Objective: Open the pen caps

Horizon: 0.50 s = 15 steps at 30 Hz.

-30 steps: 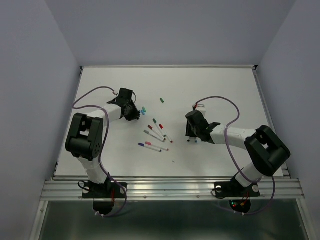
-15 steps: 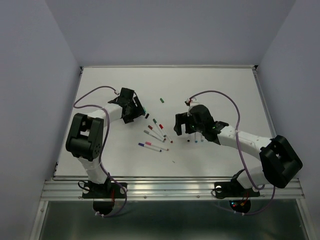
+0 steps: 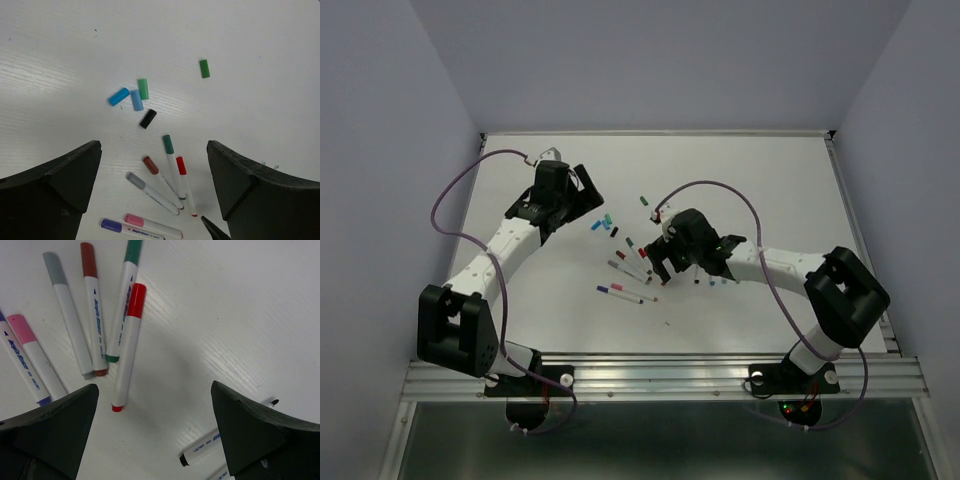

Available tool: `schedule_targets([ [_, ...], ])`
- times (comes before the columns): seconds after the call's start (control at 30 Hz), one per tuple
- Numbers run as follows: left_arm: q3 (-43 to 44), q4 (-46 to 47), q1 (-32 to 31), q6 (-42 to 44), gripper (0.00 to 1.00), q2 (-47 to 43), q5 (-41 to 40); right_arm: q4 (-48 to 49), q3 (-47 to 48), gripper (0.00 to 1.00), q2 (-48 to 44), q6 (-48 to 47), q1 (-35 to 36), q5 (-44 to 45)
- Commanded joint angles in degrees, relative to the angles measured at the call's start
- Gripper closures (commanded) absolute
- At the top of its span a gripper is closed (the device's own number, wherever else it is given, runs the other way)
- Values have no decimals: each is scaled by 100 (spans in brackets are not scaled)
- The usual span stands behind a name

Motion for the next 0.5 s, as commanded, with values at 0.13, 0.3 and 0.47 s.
schedule_targets([
  [0.13, 119, -122, -13, 147, 1, -354, -333, -537, 317, 0, 438, -490, 318, 388],
  [0.3, 128, -87, -13, 164, 1, -275, -325, -555, 264, 0, 640, -184, 371, 633],
  [0.47, 128, -87, -13, 191, 1, -248, -272, -555, 448, 1, 1008, 177, 371, 915],
])
